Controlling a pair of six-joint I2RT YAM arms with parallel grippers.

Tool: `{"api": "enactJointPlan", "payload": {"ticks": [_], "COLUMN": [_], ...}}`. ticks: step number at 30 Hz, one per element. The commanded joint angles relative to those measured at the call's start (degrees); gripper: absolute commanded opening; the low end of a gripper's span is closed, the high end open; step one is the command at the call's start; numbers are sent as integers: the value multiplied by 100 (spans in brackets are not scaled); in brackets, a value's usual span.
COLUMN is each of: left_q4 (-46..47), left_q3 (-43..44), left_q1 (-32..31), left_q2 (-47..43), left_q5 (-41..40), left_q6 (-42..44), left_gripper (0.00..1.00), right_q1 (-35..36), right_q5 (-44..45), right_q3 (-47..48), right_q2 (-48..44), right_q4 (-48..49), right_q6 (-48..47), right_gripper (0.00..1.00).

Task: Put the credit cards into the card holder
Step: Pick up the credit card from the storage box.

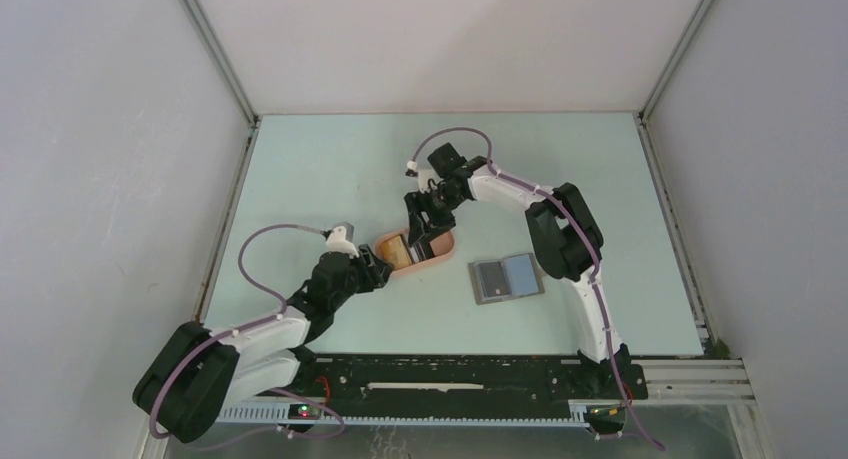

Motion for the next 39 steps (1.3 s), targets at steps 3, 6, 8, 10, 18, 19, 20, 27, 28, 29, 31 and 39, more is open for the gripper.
{"api": "enactJointPlan", "payload": {"ticks": [3, 6, 8, 10, 18, 19, 20, 27, 28, 29, 31, 39], "left_q4": [314, 345, 370, 387, 466, 476, 491, 546, 565, 581, 612, 681], "left_q3": [205, 228, 233, 243, 280, 278, 282, 352, 355, 353, 361, 370], "left_q1": [38, 39, 38, 40, 46, 45, 45, 44, 41, 42, 42, 42], "left_q2": [199, 270, 304, 342, 453, 477, 487, 618, 633, 651, 677, 771], "left_q5": [182, 240, 278, 312, 478, 510, 526, 678, 692, 710, 751, 853], "left_q6": [62, 62, 61, 62, 45, 40, 36, 10, 5, -3, -16, -59], "left_gripper": [50, 48, 47, 47, 45, 45, 45, 44, 44, 44, 44, 44], "right_q1": [64, 64, 56, 40, -182, -204, -220, -153, -136, -116, -76, 94], "right_q5": [-89, -372, -589, -824, -1806, -1923, -2048, -2104, -2035, -1982, -1943, -1775], "right_q3": [-88, -122, -136, -160, -372, -407, -443, -506, -495, -483, -463, -453], "right_q2": [10, -2, -20, -40, -52, -48, -48, 92, 115, 134, 170, 265], "right_q4": [154, 207, 248, 311, 706, 793, 865, 1010, 998, 968, 948, 904], "right_q6": [236, 316, 380, 445, 884, 958, 1030, 1169, 1156, 1124, 1106, 1104], "right_gripper": [71, 70, 69, 68, 65, 65, 65, 69, 70, 71, 72, 74]}}
